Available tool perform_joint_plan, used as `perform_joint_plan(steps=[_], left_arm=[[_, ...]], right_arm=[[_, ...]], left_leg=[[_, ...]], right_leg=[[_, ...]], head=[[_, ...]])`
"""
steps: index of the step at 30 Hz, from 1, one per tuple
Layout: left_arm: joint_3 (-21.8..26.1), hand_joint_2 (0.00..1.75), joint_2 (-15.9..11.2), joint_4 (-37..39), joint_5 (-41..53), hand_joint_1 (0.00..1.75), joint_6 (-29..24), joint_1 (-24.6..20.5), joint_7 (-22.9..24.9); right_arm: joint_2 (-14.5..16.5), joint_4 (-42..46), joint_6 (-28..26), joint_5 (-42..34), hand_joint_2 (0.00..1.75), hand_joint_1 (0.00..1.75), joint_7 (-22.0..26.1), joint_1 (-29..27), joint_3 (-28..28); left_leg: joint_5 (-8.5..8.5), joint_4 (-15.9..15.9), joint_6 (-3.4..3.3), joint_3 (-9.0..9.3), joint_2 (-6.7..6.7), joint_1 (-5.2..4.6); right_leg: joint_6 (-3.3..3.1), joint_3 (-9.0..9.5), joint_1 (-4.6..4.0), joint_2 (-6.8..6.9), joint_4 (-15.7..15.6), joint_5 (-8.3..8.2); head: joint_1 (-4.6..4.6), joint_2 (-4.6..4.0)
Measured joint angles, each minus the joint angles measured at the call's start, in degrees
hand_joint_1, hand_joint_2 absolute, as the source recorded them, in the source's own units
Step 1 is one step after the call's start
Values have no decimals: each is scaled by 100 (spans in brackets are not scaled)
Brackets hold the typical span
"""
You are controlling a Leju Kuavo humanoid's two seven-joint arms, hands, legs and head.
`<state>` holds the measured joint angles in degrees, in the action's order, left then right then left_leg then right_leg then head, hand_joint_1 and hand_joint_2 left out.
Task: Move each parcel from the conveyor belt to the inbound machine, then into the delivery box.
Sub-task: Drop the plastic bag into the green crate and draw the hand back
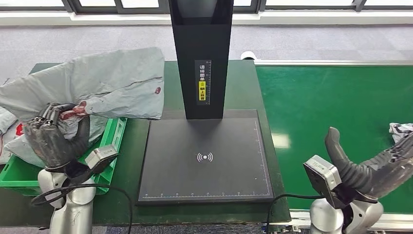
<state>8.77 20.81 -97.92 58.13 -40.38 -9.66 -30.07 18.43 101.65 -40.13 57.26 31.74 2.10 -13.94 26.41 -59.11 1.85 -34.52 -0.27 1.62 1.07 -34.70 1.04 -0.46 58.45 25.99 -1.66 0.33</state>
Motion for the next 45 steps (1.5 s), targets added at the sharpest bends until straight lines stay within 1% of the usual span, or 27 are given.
perform_joint_plan(steps=[6,8,11,15,17,21,26,31,37,45], left_arm=[[196,175,0,-291,44,175,17,23,81],[288,175,0,-332,271,175,19,18,268],[483,175,0,-292,863,175,19,-4,736],[795,175,-31,185,1475,175,28,-129,1375],[924,175,-54,413,1538,175,36,-153,1481],[1039,175,-77,655,1586,175,35,-180,1544],[1139,175,-163,1111,1831,175,35,-339,2132],[1295,175,-319,1534,1735,175,34,-503,2561],[1488,175,-423,1824,1561,175,34,-609,2676],[1663,175,-514,2251,1615,175,34,-818,2811]], right_arm=[[0,14,0,44,175,0,-51,-1,0],[0,14,0,74,175,0,-92,-1,0],[0,14,0,112,175,0,-132,0,0],[2,14,1,149,175,0,-157,0,0],[2,14,0,153,175,0,-158,0,0],[2,14,1,153,175,0,-157,0,0],[2,14,1,151,175,0,-151,-1,0],[2,15,1,144,175,0,-138,-3,0],[2,21,1,102,175,0,-133,-16,0],[2,36,0,84,175,0,-147,-24,0]], left_leg=[[-2,0,1,2,0,1],[-2,0,1,2,0,1],[-2,0,1,3,0,1],[-2,0,1,4,-4,1],[-3,0,1,5,-2,1],[-3,0,1,4,-4,1],[-3,0,1,3,-4,1],[-4,0,1,4,-3,2],[-4,0,1,3,-3,1],[-4,0,1,3,-4,1]], right_leg=[[-1,0,-1,0,1,-1],[-1,0,-1,0,1,-1],[-1,0,-1,-1,0,-1],[-1,2,-1,5,0,-1],[-3,1,-1,2,1,-2],[-3,1,-1,3,0,-3],[-3,1,-1,3,0,-3],[-4,0,-2,2,1,-3],[-4,0,-2,2,1,-3],[-4,1,-2,2,1,-3]], head=[[0,-1],[0,-1],[0,-1],[-1,0],[-1,0],[0,-1],[0,-1],[0,-1],[0,-1],[0,0]])
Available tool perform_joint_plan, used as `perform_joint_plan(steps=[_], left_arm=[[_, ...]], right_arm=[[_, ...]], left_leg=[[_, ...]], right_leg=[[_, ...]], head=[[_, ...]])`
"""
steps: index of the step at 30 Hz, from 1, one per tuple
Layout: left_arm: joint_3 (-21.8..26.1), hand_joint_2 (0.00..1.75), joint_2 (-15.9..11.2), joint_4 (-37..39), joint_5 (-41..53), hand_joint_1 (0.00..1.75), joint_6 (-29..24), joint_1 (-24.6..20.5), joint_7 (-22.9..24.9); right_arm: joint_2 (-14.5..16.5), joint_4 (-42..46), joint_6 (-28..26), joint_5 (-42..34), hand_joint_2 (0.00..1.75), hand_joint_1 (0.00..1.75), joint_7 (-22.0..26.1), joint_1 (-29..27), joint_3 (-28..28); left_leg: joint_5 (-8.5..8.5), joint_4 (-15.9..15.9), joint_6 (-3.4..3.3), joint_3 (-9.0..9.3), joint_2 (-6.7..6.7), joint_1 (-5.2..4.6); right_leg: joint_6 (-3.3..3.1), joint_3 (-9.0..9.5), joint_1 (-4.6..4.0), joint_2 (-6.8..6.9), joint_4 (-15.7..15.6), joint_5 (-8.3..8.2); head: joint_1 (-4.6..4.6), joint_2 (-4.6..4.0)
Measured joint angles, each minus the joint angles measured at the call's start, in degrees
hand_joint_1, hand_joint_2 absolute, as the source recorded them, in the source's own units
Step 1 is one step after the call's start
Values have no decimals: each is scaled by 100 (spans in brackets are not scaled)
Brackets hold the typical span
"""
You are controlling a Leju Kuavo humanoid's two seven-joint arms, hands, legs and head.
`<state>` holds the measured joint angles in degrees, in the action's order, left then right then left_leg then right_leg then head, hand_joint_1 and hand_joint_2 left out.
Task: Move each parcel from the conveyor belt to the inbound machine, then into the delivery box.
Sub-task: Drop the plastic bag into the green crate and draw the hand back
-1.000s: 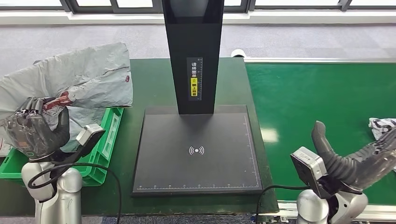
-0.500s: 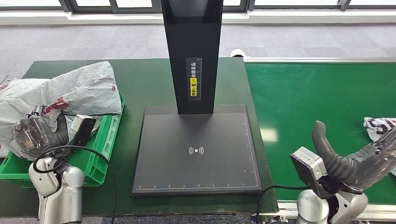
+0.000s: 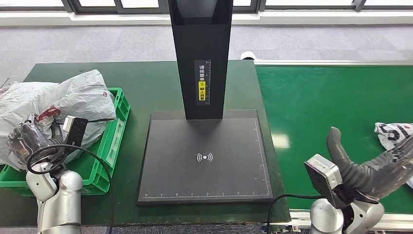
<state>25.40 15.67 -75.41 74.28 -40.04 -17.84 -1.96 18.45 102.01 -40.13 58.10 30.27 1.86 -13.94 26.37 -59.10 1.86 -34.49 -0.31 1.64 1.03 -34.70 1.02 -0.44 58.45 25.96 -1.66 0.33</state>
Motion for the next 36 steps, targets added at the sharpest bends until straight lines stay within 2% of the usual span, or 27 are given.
perform_joint_plan(steps=[2,3,6,7,11,15,22,27,32,36], left_arm=[[6,175,-21,81,8,175,0,-28,7],[7,175,-27,114,14,155,0,-38,17],[7,175,-43,224,47,24,0,-66,89],[7,175,-47,262,64,0,0,-73,114],[7,175,-55,333,81,0,0,-84,126],[25,0,-38,265,-108,0,-1,-83,-91],[338,0,182,-170,-663,0,-2,-83,-937],[452,0,278,-338,-850,0,-2,-83,-1133],[494,0,365,-540,-1600,0,-2,-80,-1689],[494,0,403,-622,-1658,0,-2,-79,-1737]], right_arm=[[0,0,0,1,175,0,-7,0,0],[0,0,0,0,175,0,-9,0,0],[0,4,0,2,175,0,-31,-18,0],[0,8,0,3,175,0,-40,-32,0],[0,46,0,4,175,0,-67,-104,0],[0,87,0,18,175,0,-120,-186,0],[0,139,1,58,175,0,-190,-296,0],[0,146,2,58,175,0,-191,-332,0],[0,149,0,17,175,0,-186,-386,0],[0,149,2,17,175,0,-185,-395,0]], left_leg=[[0,0,0,0,0,0],[0,0,0,0,0,0],[0,0,0,0,0,0],[0,0,0,0,0,0],[0,0,0,0,-1,0],[0,0,0,-2,-1,0],[0,0,0,-2,-1,0],[0,0,0,-1,-1,0],[0,0,0,-1,-3,0],[0,0,0,-1,-3,0]], right_leg=[[0,0,0,0,0,0],[0,0,0,0,0,0],[0,0,0,0,0,0],[0,0,0,0,0,0],[0,0,0,0,0,0],[0,0,0,1,0,0],[0,0,0,1,0,0],[0,1,0,2,0,0],[0,2,0,3,0,0],[0,2,0,3,0,0]], head=[[0,0],[0,0],[0,-1],[0,-1],[0,-1],[0,-1],[0,-1],[0,-1],[0,0],[0,-1]])
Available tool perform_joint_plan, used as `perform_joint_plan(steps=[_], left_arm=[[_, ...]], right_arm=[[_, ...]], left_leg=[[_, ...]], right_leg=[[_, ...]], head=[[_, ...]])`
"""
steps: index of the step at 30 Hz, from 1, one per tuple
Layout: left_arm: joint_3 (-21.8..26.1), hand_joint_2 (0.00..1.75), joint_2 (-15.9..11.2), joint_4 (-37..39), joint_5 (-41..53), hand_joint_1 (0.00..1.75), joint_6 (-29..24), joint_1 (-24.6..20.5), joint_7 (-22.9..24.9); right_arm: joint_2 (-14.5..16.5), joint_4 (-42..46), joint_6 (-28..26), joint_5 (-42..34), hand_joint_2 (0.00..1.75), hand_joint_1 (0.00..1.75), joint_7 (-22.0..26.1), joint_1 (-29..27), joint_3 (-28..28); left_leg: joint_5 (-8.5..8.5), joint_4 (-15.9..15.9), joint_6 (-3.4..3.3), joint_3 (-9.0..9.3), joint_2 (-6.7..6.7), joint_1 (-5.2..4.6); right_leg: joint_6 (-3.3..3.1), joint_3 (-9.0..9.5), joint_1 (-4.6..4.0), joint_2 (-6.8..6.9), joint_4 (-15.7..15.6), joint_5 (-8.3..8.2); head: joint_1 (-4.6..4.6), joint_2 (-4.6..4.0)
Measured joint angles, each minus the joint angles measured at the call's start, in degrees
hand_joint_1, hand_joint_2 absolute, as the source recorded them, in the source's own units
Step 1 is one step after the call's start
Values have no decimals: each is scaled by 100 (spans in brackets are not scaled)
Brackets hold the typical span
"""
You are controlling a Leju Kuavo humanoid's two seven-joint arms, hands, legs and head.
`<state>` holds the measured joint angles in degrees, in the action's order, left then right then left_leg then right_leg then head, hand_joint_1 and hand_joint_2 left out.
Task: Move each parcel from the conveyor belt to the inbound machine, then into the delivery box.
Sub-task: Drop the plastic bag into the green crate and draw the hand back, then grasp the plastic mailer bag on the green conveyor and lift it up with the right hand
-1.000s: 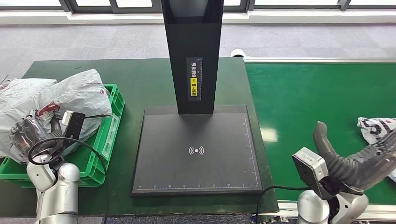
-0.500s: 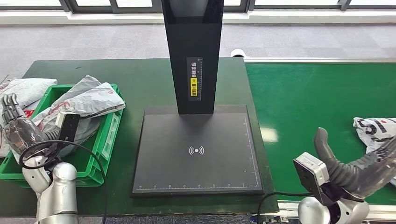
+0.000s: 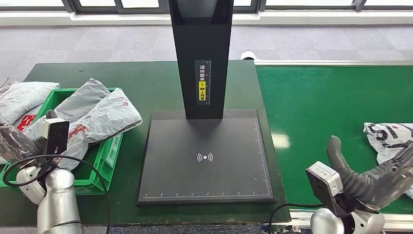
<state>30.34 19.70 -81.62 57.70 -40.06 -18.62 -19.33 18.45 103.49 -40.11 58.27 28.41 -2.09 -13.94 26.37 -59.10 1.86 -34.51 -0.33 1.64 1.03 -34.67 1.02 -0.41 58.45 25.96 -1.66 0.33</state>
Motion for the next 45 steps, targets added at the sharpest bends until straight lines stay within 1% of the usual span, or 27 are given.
perform_joint_plan(steps=[3,5,8,10,15,22,24,26,27,28,30,33,36,39,42,45], left_arm=[[0,0,17,-37,-13,0,0,1,-14],[-2,0,30,-80,-303,0,0,37,-181],[-105,0,69,-397,-1582,0,0,310,-713],[-241,0,99,-706,-2127,0,0,538,-835],[-527,0,129,-1254,-2221,0,0,901,-786],[-694,0,148,-1550,-2237,0,0,1071,-788],[-727,87,153,-1588,-2335,0,0,1093,-849],[-826,175,155,-1621,-2679,0,38,1146,-1061],[-931,175,145,-1645,-2986,0,119,1199,-1213],[-1080,175,122,-1678,-3377,0,280,1267,-1365],[-1491,175,36,-1769,-4267,0,878,1427,-1593],[-2166,175,-140,-1883,-5442,0,2197,1657,-1783],[-2704,175,-278,-1908,-6325,0,3440,1835,-1863],[-3066,175,-344,-1897,-6914,0,4412,1930,-1840],[-3298,175,-367,-1870,-7180,0,4984,1955,-1802],[-3433,175,-368,-1855,-7243,0,5257,1987,-1788]], right_arm=[[0,0,-1,-1,175,0,1,-1,0],[0,-1,-1,-16,175,0,27,-2,0],[0,-4,-1,-99,175,0,152,-25,0],[0,-10,0,-152,175,0,224,-47,0],[0,-47,3,-197,175,0,279,-58,0],[0,-76,3,-197,175,0,280,-63,0],[0,-79,3,-196,175,0,276,-63,0],[0,-87,3,-167,175,0,240,-63,-2],[0,-98,3,-121,175,0,192,-63,-8],[0,-124,3,-43,175,0,117,-63,-26],[-8,-250,3,191,175,0,-130,-59,-105],[-134,-662,9,574,175,0,-704,19,-302],[-456,-1268,14,821,175,0,-1222,223,-561],[-883,-2024,15,889,175,0,-1584,503,-874],[-1361,-2901,16,936,175,0,-1833,814,-1186],[-1761,-3690,14,927,175,0,-1848,1063,-1525]], left_leg=[[0,0,0,0,0,0],[0,0,0,1,1,0],[3,0,3,7,9,0],[5,0,5,7,8,0],[7,0,3,4,2,0],[6,0,4,7,3,0],[5,0,4,8,3,0],[5,0,4,9,3,0],[5,0,4,10,3,0],[5,0,4,10,3,0],[6,0,4,9,1,0],[8,0,1,7,0,-2],[9,-1,-1,8,2,-5],[8,-2,-3,7,0,-9],[5,-3,-7,7,-1,-12],[4,-3,-8,6,-2,-14]], right_leg=[[0,0,0,0,0,0],[0,0,0,-1,0,0],[0,-1,0,-15,0,0],[1,-1,0,-15,0,3],[3,0,0,-4,-1,8],[2,1,0,-5,0,6],[2,2,0,-5,0,6],[1,2,0,-6,0,6],[1,2,0,-6,0,6],[2,2,0,-6,0,6],[2,3,0,-4,-1,7],[3,4,2,-1,-2,7],[6,5,5,-2,-3,5],[11,6,9,-1,-5,2],[15,8,13,1,-5,-2],[16,8,15,2,-5,-3]], head=[[0,0],[0,1],[0,1],[-1,0],[0,0],[0,1],[0,1],[0,1],[0,0],[0,1],[0,1],[0,0],[0,0],[0,0],[0,0],[0,1]])
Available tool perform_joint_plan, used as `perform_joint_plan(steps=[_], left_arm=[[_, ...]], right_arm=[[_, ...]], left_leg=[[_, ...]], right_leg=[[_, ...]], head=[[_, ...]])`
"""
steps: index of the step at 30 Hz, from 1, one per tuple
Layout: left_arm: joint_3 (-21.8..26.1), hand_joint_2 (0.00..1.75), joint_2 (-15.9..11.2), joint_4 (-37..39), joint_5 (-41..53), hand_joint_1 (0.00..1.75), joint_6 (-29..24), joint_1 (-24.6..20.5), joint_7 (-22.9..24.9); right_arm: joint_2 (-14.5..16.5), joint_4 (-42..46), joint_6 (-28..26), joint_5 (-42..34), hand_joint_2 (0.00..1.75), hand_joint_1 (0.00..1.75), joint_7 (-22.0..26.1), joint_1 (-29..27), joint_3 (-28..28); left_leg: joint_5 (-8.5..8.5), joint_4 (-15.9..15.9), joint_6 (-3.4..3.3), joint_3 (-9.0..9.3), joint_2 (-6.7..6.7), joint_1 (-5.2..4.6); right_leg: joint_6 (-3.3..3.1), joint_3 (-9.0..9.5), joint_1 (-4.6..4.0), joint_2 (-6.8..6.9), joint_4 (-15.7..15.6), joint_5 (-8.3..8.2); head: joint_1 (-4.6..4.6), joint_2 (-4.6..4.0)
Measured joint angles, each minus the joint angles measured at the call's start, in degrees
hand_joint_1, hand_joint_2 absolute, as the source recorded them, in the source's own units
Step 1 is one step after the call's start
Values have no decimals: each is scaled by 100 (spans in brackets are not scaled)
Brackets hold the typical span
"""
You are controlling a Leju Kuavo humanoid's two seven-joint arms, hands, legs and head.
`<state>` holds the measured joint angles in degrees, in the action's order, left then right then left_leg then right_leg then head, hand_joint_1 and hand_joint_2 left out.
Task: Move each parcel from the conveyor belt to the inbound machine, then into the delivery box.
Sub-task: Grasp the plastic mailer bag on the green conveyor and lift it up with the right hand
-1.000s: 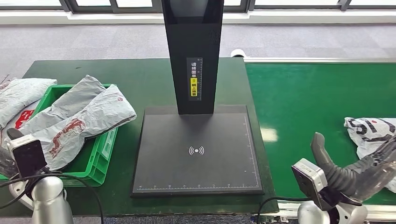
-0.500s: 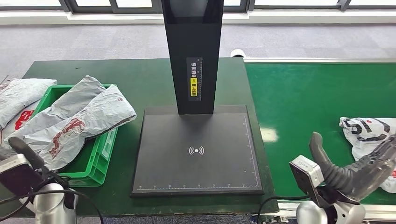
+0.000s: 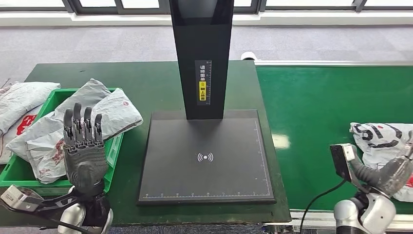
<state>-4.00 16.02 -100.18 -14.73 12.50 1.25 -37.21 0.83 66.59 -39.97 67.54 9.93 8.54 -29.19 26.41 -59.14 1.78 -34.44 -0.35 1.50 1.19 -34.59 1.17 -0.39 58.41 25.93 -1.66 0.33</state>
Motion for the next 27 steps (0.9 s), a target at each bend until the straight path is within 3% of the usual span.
perform_joint_plan(steps=[8,16,27], left_arm=[[-77,175,-2,43,28,0,310,18,51],[-77,175,-24,93,45,0,334,-73,52],[-77,175,-33,112,45,0,334,-124,67]], right_arm=[[-542,-1320,-2,186,175,0,-125,429,-571],[-738,-1980,-5,319,175,0,-257,808,-631],[-810,-2248,-9,323,175,0,-255,913,-633]], left_leg=[[1,1,0,-1,2,1],[-2,1,-3,-1,3,0],[-2,1,-3,-3,1,0]], right_leg=[[0,-5,-1,-1,1,1],[1,-3,0,-2,1,0],[1,-3,-1,-1,1,0]], head=[[0,-1],[0,-1],[0,0]])
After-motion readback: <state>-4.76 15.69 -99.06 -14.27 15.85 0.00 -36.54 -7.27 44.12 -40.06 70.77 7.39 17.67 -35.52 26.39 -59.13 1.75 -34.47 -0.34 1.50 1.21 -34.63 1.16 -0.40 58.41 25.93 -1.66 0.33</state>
